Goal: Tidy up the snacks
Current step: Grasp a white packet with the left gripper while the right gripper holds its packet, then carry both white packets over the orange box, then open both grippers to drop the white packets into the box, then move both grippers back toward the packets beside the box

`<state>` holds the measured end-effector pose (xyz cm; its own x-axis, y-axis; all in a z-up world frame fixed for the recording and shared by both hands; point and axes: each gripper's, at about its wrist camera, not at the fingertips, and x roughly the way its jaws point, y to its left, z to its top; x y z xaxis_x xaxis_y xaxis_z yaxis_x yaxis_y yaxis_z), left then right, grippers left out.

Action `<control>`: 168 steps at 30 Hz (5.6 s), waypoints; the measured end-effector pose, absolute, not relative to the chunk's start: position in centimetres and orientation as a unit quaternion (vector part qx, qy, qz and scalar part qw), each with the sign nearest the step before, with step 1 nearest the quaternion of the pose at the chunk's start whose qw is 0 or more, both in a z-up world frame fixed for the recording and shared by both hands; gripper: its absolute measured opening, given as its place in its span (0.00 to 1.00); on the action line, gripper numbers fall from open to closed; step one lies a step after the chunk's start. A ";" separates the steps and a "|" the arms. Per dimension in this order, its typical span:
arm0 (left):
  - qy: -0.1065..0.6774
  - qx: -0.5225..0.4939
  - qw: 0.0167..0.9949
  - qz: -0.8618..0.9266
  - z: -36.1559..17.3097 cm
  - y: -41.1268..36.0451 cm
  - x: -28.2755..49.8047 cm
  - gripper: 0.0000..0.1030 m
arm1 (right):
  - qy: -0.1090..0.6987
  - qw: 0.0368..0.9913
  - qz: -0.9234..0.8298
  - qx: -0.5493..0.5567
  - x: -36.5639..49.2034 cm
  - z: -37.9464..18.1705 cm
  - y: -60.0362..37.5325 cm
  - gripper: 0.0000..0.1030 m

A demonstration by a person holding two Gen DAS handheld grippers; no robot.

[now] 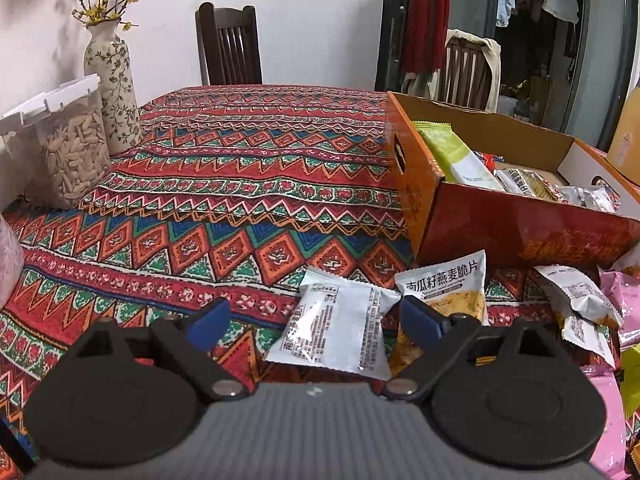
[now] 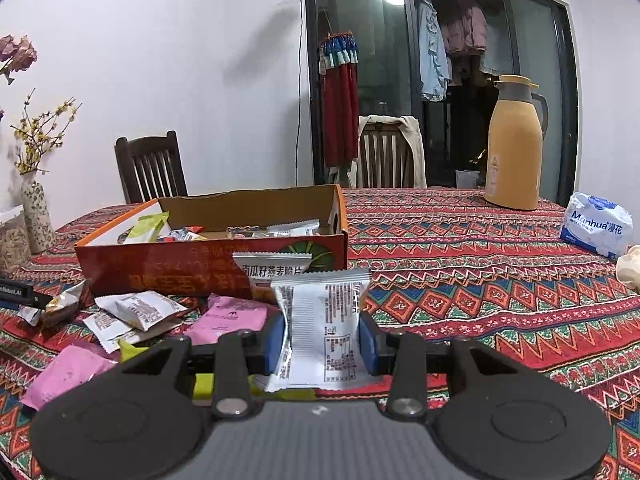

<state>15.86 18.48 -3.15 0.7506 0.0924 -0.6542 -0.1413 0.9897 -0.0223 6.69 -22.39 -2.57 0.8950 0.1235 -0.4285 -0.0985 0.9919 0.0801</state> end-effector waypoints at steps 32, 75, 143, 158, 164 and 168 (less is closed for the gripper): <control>0.329 -0.015 0.943 0.047 -2.4 17.1 15.5 0.43 | 0.225 0.970 0.076 0.041 7.6 -3.0 -22.0 0.37; 0.214 -0.044 0.975 0.031 2.6 8.5 27.9 0.43 | 0.188 0.972 0.138 0.026 24.8 1.1 -15.9 0.37; 0.143 -0.083 0.985 0.040 7.1 10.7 15.8 1.00 | 0.119 0.986 0.113 0.029 16.6 4.8 -17.2 1.00; 0.183 -0.089 0.979 0.026 4.3 12.7 8.6 1.00 | 0.171 0.978 0.109 0.039 8.3 2.0 -17.0 1.00; 0.201 -0.090 0.975 0.019 2.5 13.0 5.9 1.00 | 0.174 0.977 0.115 0.046 4.8 0.7 -17.0 1.00; 0.213 -0.087 0.973 0.014 1.2 13.1 4.5 1.00 | 0.193 0.974 0.113 0.038 3.2 -0.5 -16.3 1.00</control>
<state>4.46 13.05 1.22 0.9093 -0.0095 -0.4161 -0.0645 0.9845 -0.1633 3.17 -16.33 -0.51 0.9003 0.2343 -0.3668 -0.2050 0.9717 0.1175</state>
